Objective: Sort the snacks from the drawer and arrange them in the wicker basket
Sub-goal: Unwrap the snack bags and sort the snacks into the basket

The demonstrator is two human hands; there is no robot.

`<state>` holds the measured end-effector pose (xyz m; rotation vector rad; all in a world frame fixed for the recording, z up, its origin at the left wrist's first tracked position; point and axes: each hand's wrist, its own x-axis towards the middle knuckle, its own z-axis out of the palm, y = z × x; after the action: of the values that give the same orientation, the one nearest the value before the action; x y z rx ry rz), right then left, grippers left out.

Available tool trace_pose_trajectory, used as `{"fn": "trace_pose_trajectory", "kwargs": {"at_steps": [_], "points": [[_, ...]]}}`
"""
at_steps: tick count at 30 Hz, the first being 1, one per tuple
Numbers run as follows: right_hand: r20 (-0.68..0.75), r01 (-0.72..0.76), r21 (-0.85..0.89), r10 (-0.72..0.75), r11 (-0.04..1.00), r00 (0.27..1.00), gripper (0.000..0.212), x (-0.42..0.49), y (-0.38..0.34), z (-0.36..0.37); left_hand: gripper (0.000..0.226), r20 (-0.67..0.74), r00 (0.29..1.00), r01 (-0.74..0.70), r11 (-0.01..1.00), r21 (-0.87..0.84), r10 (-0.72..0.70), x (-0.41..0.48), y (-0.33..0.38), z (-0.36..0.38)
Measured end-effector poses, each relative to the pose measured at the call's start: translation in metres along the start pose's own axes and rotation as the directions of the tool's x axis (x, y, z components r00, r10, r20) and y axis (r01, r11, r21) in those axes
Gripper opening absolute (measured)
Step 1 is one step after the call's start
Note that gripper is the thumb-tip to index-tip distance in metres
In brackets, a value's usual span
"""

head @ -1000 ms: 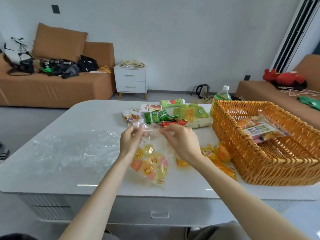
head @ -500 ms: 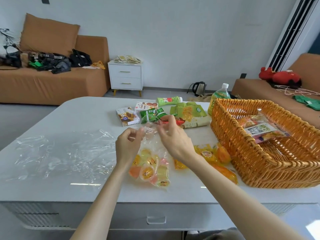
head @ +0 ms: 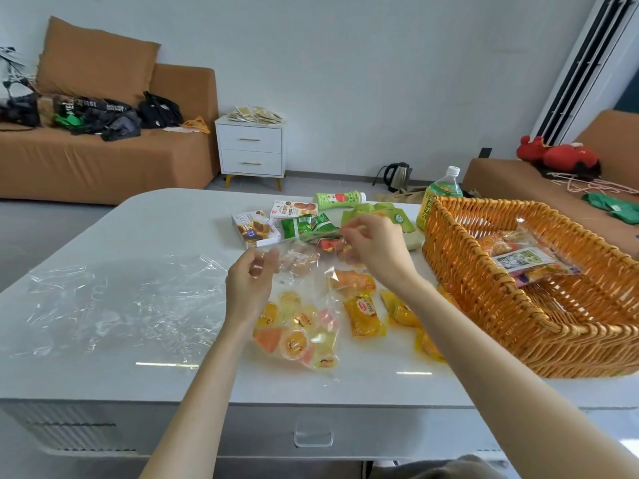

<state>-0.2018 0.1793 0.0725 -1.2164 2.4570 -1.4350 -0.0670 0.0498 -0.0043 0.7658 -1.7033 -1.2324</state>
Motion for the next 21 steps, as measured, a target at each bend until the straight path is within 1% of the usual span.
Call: {"fn": "trace_pose_trajectory", "kwargs": {"at_steps": [1,5,6,7,8,9,10,11,12,13,14,15,17,18,20,21], "points": [[0.016,-0.005,0.044,0.004,0.999,1.0,0.015,0.004,-0.003,-0.005,0.035,0.013,1.0,-0.002,1.0,-0.023,0.003,0.002,0.0,0.0],[0.097,0.004,0.046,-0.009,0.999,0.995,0.015,0.013,-0.005,-0.011,0.015,0.062,0.998,0.003,0.998,-0.066,0.001,0.005,0.004,0.007],[0.1,-0.01,0.066,0.003,0.998,0.995,0.016,0.014,-0.003,-0.01,0.019,0.065,0.997,-0.025,0.998,-0.05,0.028,0.003,0.005,0.009],[0.096,-0.022,0.084,0.014,0.996,0.995,0.016,0.015,0.0,-0.008,0.034,0.03,0.995,-0.09,0.996,-0.011,0.091,0.0,0.008,0.011],[0.09,-0.027,0.098,0.018,0.995,0.996,0.016,0.016,0.002,-0.008,0.046,-0.029,0.981,-0.188,0.98,0.066,0.19,-0.002,0.011,0.012],[0.086,-0.025,0.104,0.016,0.994,0.996,0.015,0.018,0.004,-0.007,0.048,-0.082,0.94,-0.313,0.932,0.183,0.331,-0.003,0.013,0.011],[0.086,-0.028,0.113,0.018,0.993,0.996,0.015,0.019,0.006,-0.008,0.04,-0.083,0.87,-0.443,0.844,0.302,0.486,-0.004,0.015,0.011],[0.093,-0.035,0.127,0.023,0.991,0.995,0.015,0.019,0.007,-0.009,0.028,-0.022,0.793,-0.555,0.737,0.385,0.608,-0.005,0.018,0.011],[0.102,-0.045,0.138,0.031,0.989,0.994,0.016,0.021,0.008,-0.009,0.022,0.066,0.722,-0.644,0.635,0.426,0.689,-0.006,0.02,0.012],[0.111,-0.052,0.14,0.037,0.989,0.993,0.016,0.022,0.009,-0.009,0.024,0.15,0.671,-0.702,0.557,0.444,0.726,-0.007,0.023,0.014],[0.119,-0.058,0.133,0.043,0.989,0.992,0.016,0.023,0.01,-0.01,0.028,0.224,0.648,-0.729,0.508,0.459,0.728,-0.008,0.023,0.014],[0.127,-0.072,0.133,0.055,0.988,0.99,0.016,0.024,0.011,-0.01,0.031,0.277,0.646,-0.734,0.478,0.483,0.712,-0.009,0.025,0.015],[0.141,-0.133,0.2,0.106,0.971,0.984,0.018,0.028,0.012,-0.013,0.028,0.331,0.676,-0.705,0.447,0.551,0.659,-0.01,0.024,0.015],[0.15,-0.165,0.242,0.131,0.956,0.98,0.018,0.031,0.013,-0.015,0.022,0.339,0.698,-0.686,0.455,0.567,0.63,-0.009,0.022,0.015],[0.169,-0.192,0.267,0.15,0.944,0.974,0.018,0.036,0.018,-0.018,0.013,0.362,0.749,-0.652,0.521,0.551,0.555,-0.002,0.016,0.015],[0.179,-0.2,0.265,0.156,0.943,0.971,0.017,0.038,0.021,-0.019,0.016,0.382,0.767,-0.638,0.547,0.542,0.516,0.002,0.014,0.017]]}}
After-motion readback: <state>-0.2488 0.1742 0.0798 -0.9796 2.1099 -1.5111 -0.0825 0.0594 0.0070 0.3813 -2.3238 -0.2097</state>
